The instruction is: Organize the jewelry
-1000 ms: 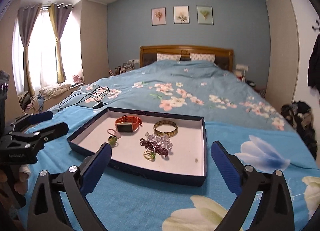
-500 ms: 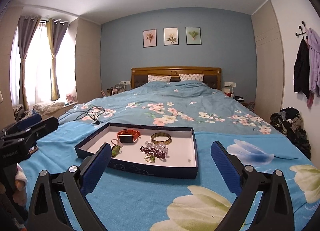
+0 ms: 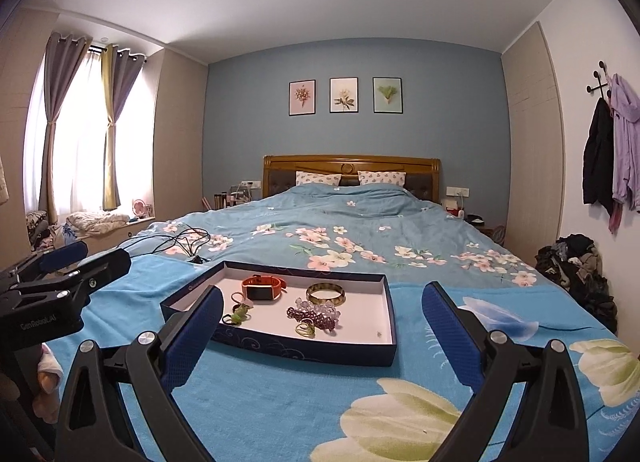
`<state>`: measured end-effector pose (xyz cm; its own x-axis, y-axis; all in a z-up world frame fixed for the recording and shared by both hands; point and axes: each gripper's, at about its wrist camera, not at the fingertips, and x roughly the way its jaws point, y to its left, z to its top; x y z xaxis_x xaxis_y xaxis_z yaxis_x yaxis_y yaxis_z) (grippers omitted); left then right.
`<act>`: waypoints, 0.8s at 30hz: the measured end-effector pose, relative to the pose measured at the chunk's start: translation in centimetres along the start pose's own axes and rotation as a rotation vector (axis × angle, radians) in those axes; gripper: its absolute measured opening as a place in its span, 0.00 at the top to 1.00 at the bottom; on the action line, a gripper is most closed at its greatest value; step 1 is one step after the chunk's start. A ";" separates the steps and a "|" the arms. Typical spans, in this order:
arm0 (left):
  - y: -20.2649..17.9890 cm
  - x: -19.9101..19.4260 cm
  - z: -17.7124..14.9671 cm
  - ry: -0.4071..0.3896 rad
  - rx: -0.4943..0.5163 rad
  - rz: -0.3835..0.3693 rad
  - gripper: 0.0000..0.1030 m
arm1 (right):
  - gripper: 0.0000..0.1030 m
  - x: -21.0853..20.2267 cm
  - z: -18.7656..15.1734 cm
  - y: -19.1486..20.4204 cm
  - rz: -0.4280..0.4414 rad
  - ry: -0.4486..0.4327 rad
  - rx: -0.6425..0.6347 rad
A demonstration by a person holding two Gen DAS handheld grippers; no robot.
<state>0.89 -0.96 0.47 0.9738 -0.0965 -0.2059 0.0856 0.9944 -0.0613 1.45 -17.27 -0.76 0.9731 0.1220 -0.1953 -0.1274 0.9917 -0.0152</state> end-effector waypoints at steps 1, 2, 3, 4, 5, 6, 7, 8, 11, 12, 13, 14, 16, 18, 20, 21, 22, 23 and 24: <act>0.0 -0.1 0.0 0.001 -0.002 0.002 0.06 | 0.07 -0.1 0.1 0.0 -0.004 -0.004 -0.003; 0.0 -0.2 0.0 -0.001 -0.003 0.007 0.06 | 0.07 -0.2 0.1 0.0 -0.006 -0.008 -0.004; 0.0 -0.4 0.0 -0.002 -0.003 0.006 0.06 | 0.07 -0.2 0.1 0.1 -0.007 -0.013 -0.002; 0.0 -0.3 0.0 -0.001 -0.002 0.005 0.06 | 0.07 -0.3 0.2 0.1 -0.007 -0.016 0.000; 0.0 -0.3 0.0 -0.002 -0.001 0.006 0.06 | 0.07 -0.3 0.2 0.1 -0.009 -0.017 0.000; 0.0 -0.3 0.0 -0.004 0.000 0.007 0.06 | 0.07 -0.3 0.2 0.1 -0.012 -0.021 0.000; 0.0 -0.3 0.1 -0.004 -0.001 0.005 0.06 | 0.07 -0.4 0.2 0.1 -0.013 -0.023 0.000; 0.0 -0.3 0.1 -0.005 -0.001 0.006 0.06 | 0.07 -0.4 0.3 0.1 -0.013 -0.025 0.000; 0.0 -0.4 0.1 -0.008 0.000 0.007 0.06 | 0.07 -0.6 0.3 0.2 -0.019 -0.030 -0.004; 0.0 -0.5 0.1 -0.008 -0.001 0.005 0.06 | 0.07 -0.7 0.3 0.2 -0.019 -0.030 -0.003; 0.0 -0.4 0.0 -0.009 -0.001 0.005 0.06 | 0.07 -0.7 0.2 0.2 -0.020 -0.030 -0.001; 0.0 -0.4 0.0 -0.008 0.000 0.005 0.06 | 0.07 -0.7 0.3 0.2 -0.021 -0.031 0.001; 0.0 -0.4 0.0 -0.010 -0.002 0.004 0.06 | 0.07 -0.9 0.2 0.2 -0.024 -0.032 0.003; 0.0 -0.4 0.0 -0.010 -0.002 0.004 0.06 | 0.07 -1.0 0.2 0.2 -0.027 -0.033 0.003; -0.1 -0.4 0.0 -0.012 -0.001 0.004 0.06 | 0.07 -1.3 0.2 0.2 -0.028 -0.035 0.006; -0.1 -0.4 0.0 -0.012 -0.002 0.005 0.06 | 0.07 -1.3 0.2 0.2 -0.027 -0.033 0.008; -0.1 -0.4 0.0 -0.011 -0.001 0.004 0.06 | 0.07 -1.3 0.2 0.2 -0.027 -0.032 0.008; -0.1 -0.4 0.0 -0.012 -0.001 0.003 0.06 | 0.07 -1.3 0.2 0.2 -0.029 -0.033 0.007; -0.1 -0.3 0.0 -0.013 -0.001 0.003 0.06 | 0.07 -1.3 0.3 0.2 -0.028 -0.032 0.006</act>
<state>0.58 -0.99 0.51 0.9767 -0.0932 -0.1936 0.0826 0.9947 -0.0619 0.21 -17.24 -0.25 0.9819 0.0951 -0.1636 -0.0988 0.9950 -0.0146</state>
